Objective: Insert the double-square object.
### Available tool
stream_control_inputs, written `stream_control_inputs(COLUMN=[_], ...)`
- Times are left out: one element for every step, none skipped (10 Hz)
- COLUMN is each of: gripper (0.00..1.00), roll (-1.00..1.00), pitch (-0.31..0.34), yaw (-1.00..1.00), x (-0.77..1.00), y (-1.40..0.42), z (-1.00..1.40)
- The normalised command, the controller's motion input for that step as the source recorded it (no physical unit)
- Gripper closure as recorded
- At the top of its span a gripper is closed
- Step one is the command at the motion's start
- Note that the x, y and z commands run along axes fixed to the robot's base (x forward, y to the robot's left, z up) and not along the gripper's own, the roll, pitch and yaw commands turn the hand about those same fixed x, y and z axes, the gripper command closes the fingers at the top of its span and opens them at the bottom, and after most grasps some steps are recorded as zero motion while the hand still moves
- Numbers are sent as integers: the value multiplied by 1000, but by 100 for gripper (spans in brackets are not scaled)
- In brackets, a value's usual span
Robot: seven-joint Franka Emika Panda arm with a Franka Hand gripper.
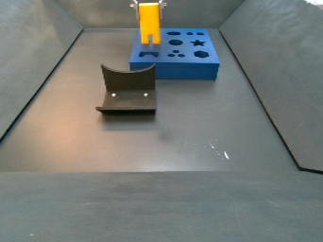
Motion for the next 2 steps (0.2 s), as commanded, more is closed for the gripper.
stream_control_inputs(gripper=[100,100], roll=[43,0], pitch=[0,0], yaw=[0,0], x=[0,0], y=[3,0], z=[-197,0])
